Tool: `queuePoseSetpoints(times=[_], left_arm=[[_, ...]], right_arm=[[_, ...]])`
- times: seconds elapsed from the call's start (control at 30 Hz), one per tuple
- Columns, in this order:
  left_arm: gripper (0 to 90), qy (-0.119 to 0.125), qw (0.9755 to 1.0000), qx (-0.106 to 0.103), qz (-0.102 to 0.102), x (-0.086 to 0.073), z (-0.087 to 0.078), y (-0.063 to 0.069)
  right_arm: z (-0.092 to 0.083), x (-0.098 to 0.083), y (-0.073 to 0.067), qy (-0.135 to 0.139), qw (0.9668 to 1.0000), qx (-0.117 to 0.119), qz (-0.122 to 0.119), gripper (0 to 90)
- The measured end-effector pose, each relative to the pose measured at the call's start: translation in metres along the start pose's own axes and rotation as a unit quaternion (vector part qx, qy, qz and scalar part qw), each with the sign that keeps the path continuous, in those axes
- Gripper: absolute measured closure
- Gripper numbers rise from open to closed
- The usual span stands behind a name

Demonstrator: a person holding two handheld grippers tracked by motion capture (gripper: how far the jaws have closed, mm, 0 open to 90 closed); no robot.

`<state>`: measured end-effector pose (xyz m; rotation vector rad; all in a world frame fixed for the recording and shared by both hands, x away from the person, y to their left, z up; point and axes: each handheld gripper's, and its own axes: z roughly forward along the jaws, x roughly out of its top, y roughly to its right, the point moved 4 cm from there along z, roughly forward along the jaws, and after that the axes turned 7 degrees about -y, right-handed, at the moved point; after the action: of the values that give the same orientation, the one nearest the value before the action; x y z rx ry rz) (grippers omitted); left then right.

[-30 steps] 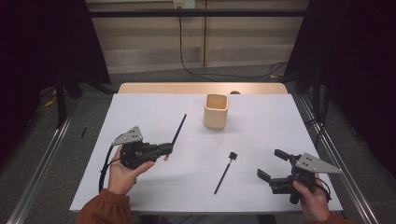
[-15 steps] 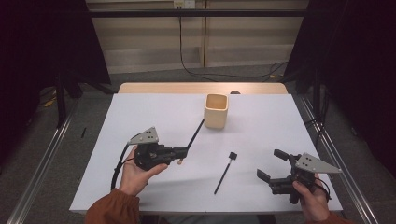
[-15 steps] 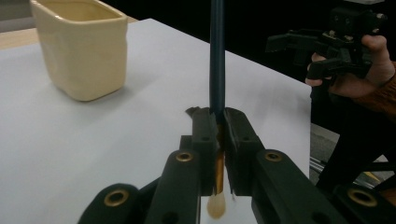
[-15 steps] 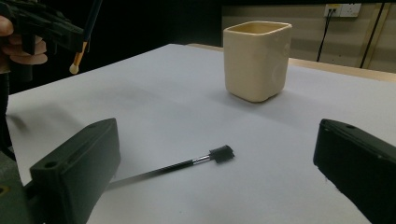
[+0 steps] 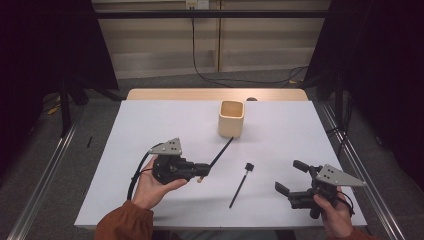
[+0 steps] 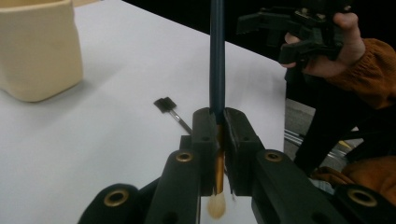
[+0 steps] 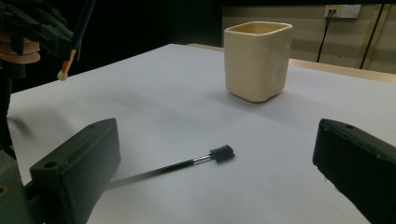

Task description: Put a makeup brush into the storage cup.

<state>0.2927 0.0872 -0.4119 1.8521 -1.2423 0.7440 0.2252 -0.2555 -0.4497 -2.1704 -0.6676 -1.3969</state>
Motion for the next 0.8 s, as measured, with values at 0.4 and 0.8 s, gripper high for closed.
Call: queuePoseSetpoints(times=[0.4,0.8], left_arm=[[83.9,-0.088,0.9958,-0.024,0.011,0.003,0.018,0.009],[83.8,-0.155,0.9873,-0.019,0.029,0.014,0.017,0.009]], right_arm=[[0.0,0.0,0.0,-0.001,1.0,0.002,-0.002,0.1],[0.001,0.0,-0.001,-0.002,1.0,0.003,-0.003,0.0]])
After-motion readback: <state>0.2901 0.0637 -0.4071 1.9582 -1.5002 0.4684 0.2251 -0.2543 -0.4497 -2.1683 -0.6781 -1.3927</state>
